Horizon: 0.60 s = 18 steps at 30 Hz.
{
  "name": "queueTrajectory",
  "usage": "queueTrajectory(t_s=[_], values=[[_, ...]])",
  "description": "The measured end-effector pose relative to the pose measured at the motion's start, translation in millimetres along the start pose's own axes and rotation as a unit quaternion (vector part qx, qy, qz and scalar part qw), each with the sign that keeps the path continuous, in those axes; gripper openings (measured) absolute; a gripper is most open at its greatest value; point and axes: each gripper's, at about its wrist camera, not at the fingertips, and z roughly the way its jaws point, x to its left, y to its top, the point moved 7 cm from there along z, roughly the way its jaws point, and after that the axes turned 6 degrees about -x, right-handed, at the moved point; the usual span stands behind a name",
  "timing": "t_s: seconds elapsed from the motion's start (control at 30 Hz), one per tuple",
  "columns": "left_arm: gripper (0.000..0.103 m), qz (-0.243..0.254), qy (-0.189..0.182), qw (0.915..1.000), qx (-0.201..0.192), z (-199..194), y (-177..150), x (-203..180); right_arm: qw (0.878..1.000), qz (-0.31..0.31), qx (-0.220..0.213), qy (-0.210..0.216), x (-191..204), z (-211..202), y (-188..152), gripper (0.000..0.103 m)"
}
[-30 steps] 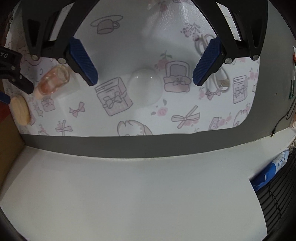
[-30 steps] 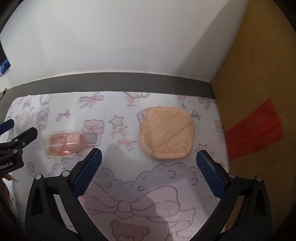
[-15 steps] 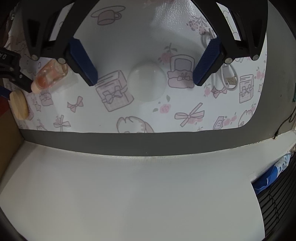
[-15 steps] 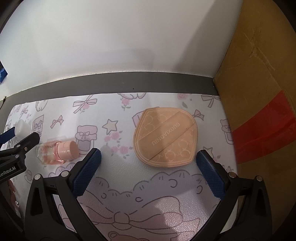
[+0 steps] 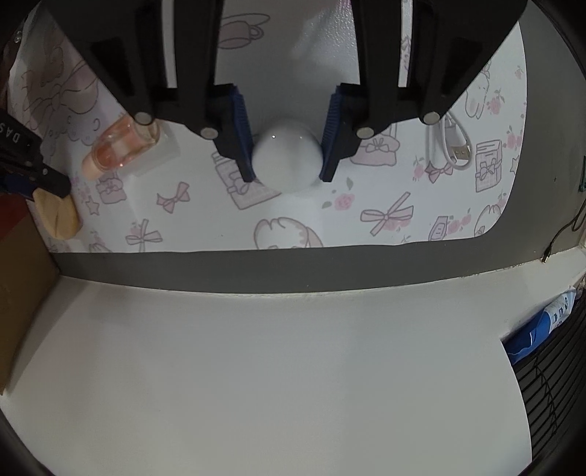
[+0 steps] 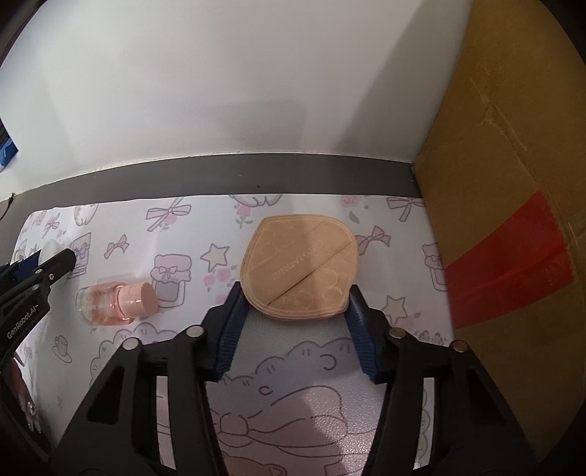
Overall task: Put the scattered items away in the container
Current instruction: 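Move the right tool to the peach sponge puff while the left tool approaches the white jar, then grasp the peach sponge puff with the right tool while the left tool grasps the white jar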
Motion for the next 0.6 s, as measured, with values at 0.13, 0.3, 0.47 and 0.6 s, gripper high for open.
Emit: queueTrajectory(t_s=[0.13, 0.3, 0.47, 0.6], values=[[0.035, -0.001, 0.003, 1.0000, 0.004, 0.2, -0.4, 0.5, 1.000, -0.004, 0.002, 0.000, -1.3, 0.4, 0.9, 0.035], [0.035, -0.014, 0.013, 0.9998, 0.002, -19.1, -3.0, -0.6, 1.000, -0.002, 0.001, 0.002, -5.6, -0.3, 1.1, 0.025], [0.035, -0.011, 0.017, 0.9998, -0.009, -36.0, 2.0, -4.3, 1.000, -0.008, -0.007, 0.000, -9.6, -6.1, 5.3, 0.020], [0.035, -0.005, 0.017, 0.9997, -0.015, -51.6, 3.6, -10.1, 1.000, -0.004, -0.012, 0.006, -5.3, -20.0, 10.6, 0.019]])
